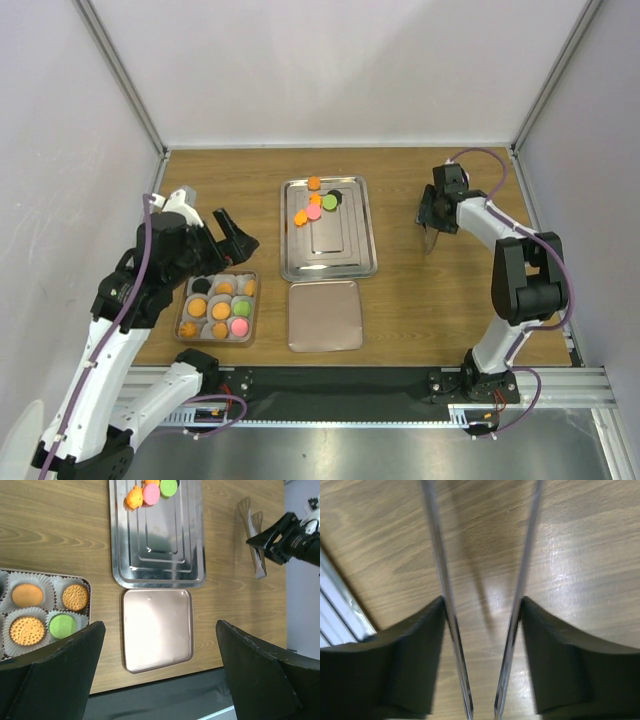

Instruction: Pack the cookies

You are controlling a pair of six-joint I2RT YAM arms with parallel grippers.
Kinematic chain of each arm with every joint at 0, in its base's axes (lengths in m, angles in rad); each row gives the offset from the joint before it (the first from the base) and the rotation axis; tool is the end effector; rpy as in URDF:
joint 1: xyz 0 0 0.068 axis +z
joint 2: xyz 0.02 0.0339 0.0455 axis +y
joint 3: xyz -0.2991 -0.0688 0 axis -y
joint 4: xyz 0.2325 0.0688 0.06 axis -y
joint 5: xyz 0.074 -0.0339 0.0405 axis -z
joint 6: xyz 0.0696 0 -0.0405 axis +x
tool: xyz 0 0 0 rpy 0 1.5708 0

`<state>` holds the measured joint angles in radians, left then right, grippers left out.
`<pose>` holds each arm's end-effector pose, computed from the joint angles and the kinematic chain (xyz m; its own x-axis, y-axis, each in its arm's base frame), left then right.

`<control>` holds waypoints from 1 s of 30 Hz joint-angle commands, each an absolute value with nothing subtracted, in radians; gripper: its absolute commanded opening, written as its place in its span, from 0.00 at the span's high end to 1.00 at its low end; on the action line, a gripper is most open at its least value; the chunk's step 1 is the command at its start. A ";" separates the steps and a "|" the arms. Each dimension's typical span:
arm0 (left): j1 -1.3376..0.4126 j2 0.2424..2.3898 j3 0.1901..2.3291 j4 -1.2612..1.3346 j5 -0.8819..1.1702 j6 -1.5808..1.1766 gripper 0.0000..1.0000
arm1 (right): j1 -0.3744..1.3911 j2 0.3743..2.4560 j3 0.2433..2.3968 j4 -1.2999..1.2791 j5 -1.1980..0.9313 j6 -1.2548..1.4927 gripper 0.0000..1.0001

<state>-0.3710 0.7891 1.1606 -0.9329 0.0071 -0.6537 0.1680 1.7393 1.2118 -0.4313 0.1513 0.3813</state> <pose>0.1170 -0.0460 0.3896 -0.6177 -0.4122 -0.6697 -0.0095 0.8555 -0.5178 0.3797 0.0537 0.2263 -0.7788 0.2411 -0.5791 0.2261 0.9690 0.0993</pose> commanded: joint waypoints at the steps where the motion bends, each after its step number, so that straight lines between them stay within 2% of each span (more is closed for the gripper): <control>1: -0.376 0.778 1.122 -0.913 0.035 -0.612 0.01 | 0.163 1.776 1.233 -0.377 0.173 0.361 0.35; 2: -0.376 0.775 1.117 -0.916 0.038 -0.614 0.01 | 0.161 1.784 1.241 -0.390 0.160 0.359 0.28; 5: -0.376 0.775 1.103 -0.917 0.043 -0.612 0.01 | 0.160 1.805 1.261 -0.425 0.132 0.354 0.21; 10: -0.374 0.791 1.112 -0.907 0.044 -0.606 0.01 | 0.163 1.810 1.299 -0.482 0.121 0.365 0.16; 13: -0.374 0.796 1.112 -0.894 0.043 -0.606 0.01 | 0.182 1.758 1.333 -0.561 0.149 0.382 0.16; 16: -0.376 0.811 1.103 -0.882 0.051 -0.614 0.00 | 0.250 1.658 1.335 -0.638 0.155 0.388 0.19; 18: -0.376 0.810 1.089 -0.865 0.055 -0.621 0.01 | 0.308 1.590 1.304 -0.667 0.138 0.391 0.26; 22: -0.376 0.804 1.039 -0.833 0.064 -0.649 0.01 | 0.573 1.516 1.186 -0.681 0.153 0.454 0.37; 26: -0.377 0.818 1.012 -0.808 0.064 -0.660 0.02 | 0.734 1.485 1.059 -0.655 0.179 0.529 0.48; 30: -0.380 0.819 1.000 -0.813 0.054 -0.672 0.02 | 0.807 1.457 0.997 -0.646 0.209 0.568 0.51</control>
